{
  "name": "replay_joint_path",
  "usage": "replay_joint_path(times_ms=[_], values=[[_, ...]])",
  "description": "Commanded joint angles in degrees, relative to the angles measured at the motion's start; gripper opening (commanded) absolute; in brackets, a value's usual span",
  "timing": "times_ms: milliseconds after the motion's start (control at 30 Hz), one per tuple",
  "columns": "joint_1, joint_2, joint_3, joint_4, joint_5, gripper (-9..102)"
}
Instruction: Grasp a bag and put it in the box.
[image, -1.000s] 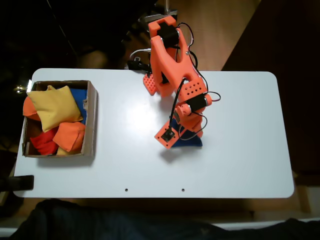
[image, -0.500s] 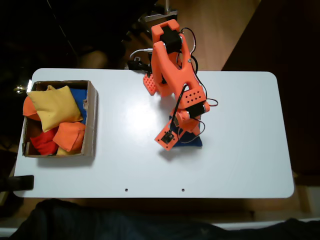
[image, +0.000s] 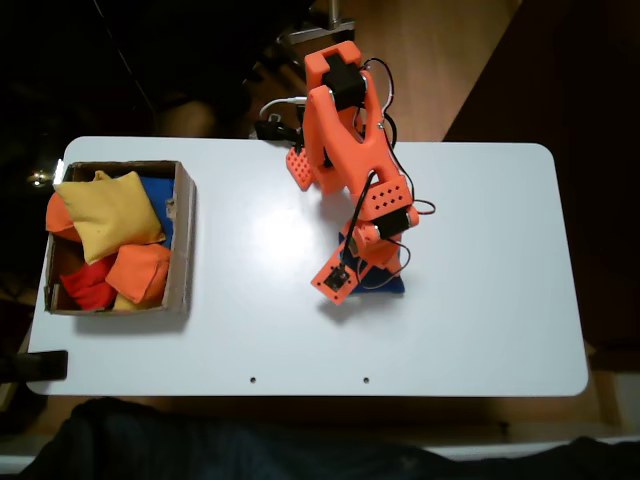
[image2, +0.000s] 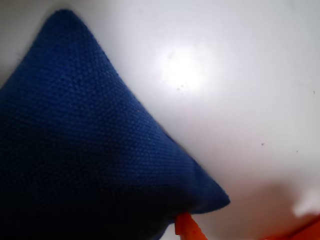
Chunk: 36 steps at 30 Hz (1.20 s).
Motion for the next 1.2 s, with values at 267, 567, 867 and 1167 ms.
replay_joint_path(times_ms=[267, 567, 867, 1167], values=[[1.14, -3.87, 0.00, -3.34, 0.26, 71], [0.44, -2.99, 0.44, -2.81, 0.35, 36], [-0.35, -0.62, 0.79, -1.76, 0.79, 15], [-0.44, 2.64, 1.49, -1.67, 1.93, 0]])
